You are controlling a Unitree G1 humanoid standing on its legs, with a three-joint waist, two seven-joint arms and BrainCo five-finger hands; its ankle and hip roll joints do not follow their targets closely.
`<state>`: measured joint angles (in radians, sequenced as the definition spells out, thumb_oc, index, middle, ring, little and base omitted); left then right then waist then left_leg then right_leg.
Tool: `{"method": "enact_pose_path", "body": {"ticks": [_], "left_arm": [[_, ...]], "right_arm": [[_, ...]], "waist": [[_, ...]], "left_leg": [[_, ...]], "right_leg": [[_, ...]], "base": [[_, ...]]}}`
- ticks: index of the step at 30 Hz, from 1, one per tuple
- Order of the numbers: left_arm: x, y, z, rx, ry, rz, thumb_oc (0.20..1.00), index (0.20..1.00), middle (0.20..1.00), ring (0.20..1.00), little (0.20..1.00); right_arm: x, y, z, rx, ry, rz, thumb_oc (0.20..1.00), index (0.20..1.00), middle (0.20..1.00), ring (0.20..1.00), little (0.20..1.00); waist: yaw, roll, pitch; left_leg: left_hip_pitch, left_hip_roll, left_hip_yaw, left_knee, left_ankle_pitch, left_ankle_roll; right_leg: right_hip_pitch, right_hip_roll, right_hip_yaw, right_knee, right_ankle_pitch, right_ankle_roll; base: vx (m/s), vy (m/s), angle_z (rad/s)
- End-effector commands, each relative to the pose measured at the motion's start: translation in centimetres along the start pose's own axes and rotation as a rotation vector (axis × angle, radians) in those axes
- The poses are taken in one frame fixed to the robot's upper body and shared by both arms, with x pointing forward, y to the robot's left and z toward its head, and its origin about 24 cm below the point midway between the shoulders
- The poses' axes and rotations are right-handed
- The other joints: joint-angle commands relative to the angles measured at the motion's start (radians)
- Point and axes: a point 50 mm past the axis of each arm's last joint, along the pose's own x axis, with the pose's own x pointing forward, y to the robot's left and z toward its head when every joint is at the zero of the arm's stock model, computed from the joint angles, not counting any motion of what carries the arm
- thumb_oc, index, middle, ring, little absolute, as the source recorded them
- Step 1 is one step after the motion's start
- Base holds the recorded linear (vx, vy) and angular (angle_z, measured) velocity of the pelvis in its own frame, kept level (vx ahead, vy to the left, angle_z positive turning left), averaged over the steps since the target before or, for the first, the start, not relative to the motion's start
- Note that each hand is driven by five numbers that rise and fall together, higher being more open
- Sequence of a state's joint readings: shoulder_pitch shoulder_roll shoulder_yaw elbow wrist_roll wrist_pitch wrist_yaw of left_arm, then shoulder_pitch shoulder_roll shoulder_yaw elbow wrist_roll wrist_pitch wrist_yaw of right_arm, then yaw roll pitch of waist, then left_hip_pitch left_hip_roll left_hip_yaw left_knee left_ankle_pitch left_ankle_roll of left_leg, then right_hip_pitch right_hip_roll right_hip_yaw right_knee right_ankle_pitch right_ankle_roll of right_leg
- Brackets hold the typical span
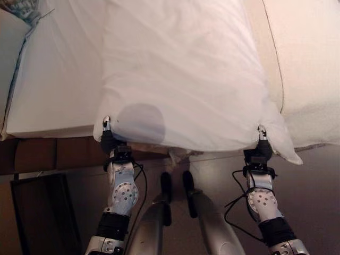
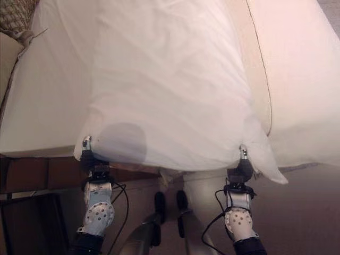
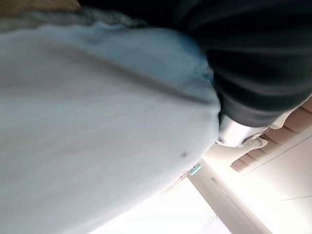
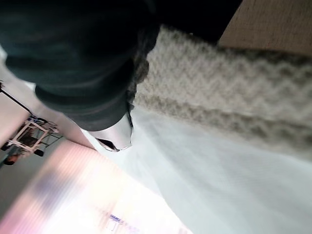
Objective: Make the bed
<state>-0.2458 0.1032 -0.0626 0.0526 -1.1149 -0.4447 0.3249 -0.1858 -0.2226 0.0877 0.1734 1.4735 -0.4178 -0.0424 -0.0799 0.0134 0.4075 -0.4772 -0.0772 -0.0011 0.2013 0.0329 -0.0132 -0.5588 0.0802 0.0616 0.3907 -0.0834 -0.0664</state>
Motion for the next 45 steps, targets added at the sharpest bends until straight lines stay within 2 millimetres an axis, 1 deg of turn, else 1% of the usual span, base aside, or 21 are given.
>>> {"method": "enact_pose_path", "body": {"ticks": [1,3,7,10,11,12,13,14,16,18,20,22,24,26,31,34,36,40,42,43,45], "left_arm": [[0.3,-1.9,2.6,-0.026,-0.141,-0.111,0.2,0.2,0.2,0.2,0.2],[0.4,-2.1,3.6,-0.026,-0.186,-0.115,0.2,0.2,0.2,0.2,0.2],[0.6,-2.3,3.7,-0.02,-0.195,-0.118,0.2,0.2,0.2,0.2,0.2],[1.1,-2.8,3.2,-0.009,-0.165,-0.145,0.2,0.2,0.2,0.2,0.2],[1.2,-2.5,2.7,0.021,-0.134,-0.138,0.2,0.2,0.2,0.2,0.2],[1.2,-2.5,2.7,0.021,-0.135,-0.139,0.2,0.2,0.2,0.2,0.2],[1.2,-2.3,2.2,0.039,-0.1,-0.145,0.2,0.2,0.2,0.2,0.2],[0.9,-1.7,2.2,0.065,-0.083,-0.149,0.2,0.2,0.2,0.2,0.2],[0.9,-1.7,2.2,0.066,-0.084,-0.15,0.2,0.2,0.2,0.2,0.2],[1.0,-1.5,2.3,0.106,-0.075,-0.154,0.2,0.2,0.2,0.2,0.2],[0.8,-1.1,2.2,0.129,-0.069,-0.136,0.2,0.2,0.2,0.2,0.2],[0.8,-1.1,2.3,0.129,-0.069,-0.136,0.2,0.2,0.2,0.2,0.2],[0.6,-0.7,2.2,0.143,-0.068,-0.12,0.2,0.2,0.2,0.2,0.2],[0.5,-0.8,1.7,0.101,-0.058,-0.104,0.2,0.2,0.2,0.2,0.2],[0.1,-0.4,1.2,0.052,-0.054,-0.056,0.2,0.2,0.2,0.2,0.2],[0.0,-0.4,0.7,0.034,-0.042,-0.043,0.2,0.2,0.2,0.2,0.2],[0.0,-0.3,0.7,0.032,-0.041,-0.038,0.2,0.2,0.2,0.2,0.2],[0.1,-0.2,1.1,0.031,-0.061,-0.026,0.2,0.2,0.2,0.2,0.2],[0.2,-0.4,1.5,0.039,-0.08,-0.037,0.2,0.2,0.2,0.2,0.2],[0.4,-0.7,2.1,0.057,-0.11,-0.047,0.2,0.2,0.2,0.2,0.2],[0.7,-0.9,2.5,0.064,-0.134,-0.048,0.2,0.2,0.2,0.2,0.2]], "right_arm": [[-0.1,0.5,2.5,-0.05,-0.114,0.047,0.2,0.2,0.2,0.2,0.2],[0.0,0.3,2.7,-0.055,-0.124,0.036,0.2,0.2,0.2,0.2,0.2],[0.0,0.3,3.0,-0.059,-0.143,0.026,0.2,0.2,0.2,0.2,0.2],[0.1,1.1,2.3,-0.05,-0.133,0.052,0.2,0.2,0.2,0.2,0.2],[-0.1,0.8,2.3,-0.032,-0.134,0.041,0.2,0.2,0.2,0.2,0.2],[-0.1,0.8,2.3,-0.032,-0.135,0.041,0.2,0.2,0.2,0.2,0.2],[-0.1,1.0,2.3,-0.035,-0.125,0.054,0.2,0.2,0.2,0.2,0.2],[-0.1,1.2,2.2,-0.044,-0.116,0.074,0.2,0.2,0.2,0.2,0.2],[-0.1,1.2,2.2,-0.044,-0.115,0.074,0.2,0.2,0.2,0.2,0.2],[-0.3,1.3,1.6,-0.052,-0.088,0.096,0.2,0.2,0.2,0.2,0.2],[-0.4,0.8,1.7,-0.051,-0.095,0.078,0.2,0.2,0.2,0.2,0.2],[-0.4,0.8,1.7,-0.051,-0.095,0.078,0.2,0.2,0.2,0.2,0.2],[-1.1,0.2,2.1,-0.093,-0.094,0.076,0.2,0.2,0.2,0.2,0.2],[-1.3,0.1,2.5,-0.112,-0.1,0.073,0.2,0.2,0.2,0.2,0.2],[-1.2,-0.5,3.3,-0.123,-0.12,0.037,0.2,0.2,0.2,0.2,0.2],[-0.9,-0.8,4.6,-0.152,-0.154,0.019,0.2,0.2,0.2,0.2,0.2],[-0.7,-0.9,4.7,-0.15,-0.161,0.011,0.2,0.2,0.2,0.2,0.2],[-0.5,-1.3,4.8,-0.135,-0.181,-0.021,0.2,0.2,0.2,0.2,0.2],[-0.5,-1.4,4.8,-0.13,-0.186,-0.027,0.2,0.2,0.2,0.2,0.2],[-0.4,-1.9,4.9,-0.125,-0.195,-0.051,0.2,0.2,0.2,0.2,0.2],[-0.1,-2.1,4.9,-0.135,-0.201,-0.068,0.2,0.2,0.2,0.2,0.2]], "waist": [[-0.004,-0.026,-0.052],[0.003,-0.039,-0.06],[0.0,-0.023,-0.056],[0.006,-0.02,-0.052],[0.004,-0.032,-0.04],[0.003,-0.032,-0.042],[0.004,-0.025,-0.043],[0.009,-0.023,-0.049],[0.008,-0.025,-0.053],[0.005,-0.016,-0.057],[-0.015,-0.02,-0.053],[-0.016,-0.022,-0.054],[-0.034,-0.035,-0.056],[-0.05,-0.014,-0.055],[-0.046,0.005,-0.071],[-0.044,0.012,-0.052],[-0.042,0.011,-0.055],[-0.042,-0.019,-0.071],[-0.041,-0.029,-0.076],[-0.04,-0.025,-0.075],[-0.033,-0.01,-0.074]], "left_leg": [[-0.031,0.039,-0.057,0.034,-0.02,-0.02],[-0.032,0.163,-0.144,-0.064,0.086,-0.044],[0.017,0.257,-0.101,-0.183,0.163,-0.085],[0.005,0.229,-0.082,-0.119,0.088,-0.09],[-0.043,0.162,-0.035,0.058,0.018,-0.086],[-0.051,0.161,-0.036,0.064,0.019,-0.085],[-0.071,0.11,-0.031,0.143,-0.051,-0.054],[-0.056,0.087,0.015,0.159,-0.098,-0.032],[-0.061,0.084,0.016,0.156,-0.093,-0.03],[-0.04,0.044,0.053,0.131,-0.101,-0.005],[0.023,0.005,0.087,0.035,-0.075,-0.006],[0.025,0.003,0.088,0.029,-0.07,-0.006],[0.075,-0.042,0.099,-0.041,-0.04,-0.008],[0.088,-0.046,0.094,-0.041,-0.04,-0.002],[0.054,-0.034,0.119,0.012,-0.054,-0.006],[-0.032,-0.028,0.136,0.177,0.01,-0.081],[-0.036,-0.033,0.119,0.185,-0.009,-0.072],[-0.005,0.095,0.044,0.086,-0.029,-0.03],[0.0,0.148,0.005,0.02,0.03,-0.035],[0.015,0.234,-0.012,-0.099,0.13,-0.06],[0.051,0.273,-0.019,-0.226,0.184,-0.099]], "right_leg": [[0.07,-0.049,0.074,-0.188,0.105,0.131],[0.049,-0.082,0.094,-0.17,0.088,0.134],[0.052,-0.11,0.092,-0.136,0.063,0.152],[0.043,-0.167,0.098,-0.143,0.092,0.194],[0.097,-0.255,0.096,-0.207,0.174,0.229],[0.094,-0.256,0.096,-0.211,0.179,0.231],[0.109,-0.314,0.11,-0.233,0.232,0.249],[0.126,-0.38,0.076,-0.303,0.319,0.234],[0.122,-0.384,0.077,-0.308,0.324,0.235],[0.115,-0.331,0.013,-0.301,0.253,0.205],[0.086,-0.154,-0.04,-0.244,0.136,0.166],[0.084,-0.155,-0.04,-0.242,0.137,0.166],[0.055,-0.008,-0.037,-0.178,0.109,0.145],[0.05,-0.002,0.031,-0.158,0.105,0.131],[0.088,-0.013,0.034,-0.216,0.127,0.136],[0.123,-0.038,0.019,-0.237,0.125,0.125],[0.121,-0.037,0.019,-0.23,0.122,0.12],[0.111,-0.051,0.039,-0.202,0.095,0.119],[0.098,-0.062,0.047,-0.197,0.096,0.118],[0.088,-0.065,0.054,-0.179,0.073,0.123],[0.08,-0.054,0.061,-0.159,0.06,0.137]], "base": [[0.0,0.084,0.12],[0.02,0.219,0.16],[0.04,0.35,0.1],[0.0,0.613,-0.1],[0.0,0.563,0.0],[0.04,0.683,0.23],[0.1,0.702,0.38],[0.11,0.699,0.36],[0.05,0.46,0.12],[0.02,0.572,0.14],[-0.03,0.353,-0.19],[-0.02,0.149,-0.17],[-0.01,0.162,-0.16],[-0.01,0.052,-0.1],[-0.02,-0.07,-0.06],[-0.05,-0.098,0.17],[-0.01,-0.063,0.43],[0.04,-0.018,0.01],[0.04,0.084,-0.07],[0.08,0.196,0.01],[0.1,0.308,0.05]]}}
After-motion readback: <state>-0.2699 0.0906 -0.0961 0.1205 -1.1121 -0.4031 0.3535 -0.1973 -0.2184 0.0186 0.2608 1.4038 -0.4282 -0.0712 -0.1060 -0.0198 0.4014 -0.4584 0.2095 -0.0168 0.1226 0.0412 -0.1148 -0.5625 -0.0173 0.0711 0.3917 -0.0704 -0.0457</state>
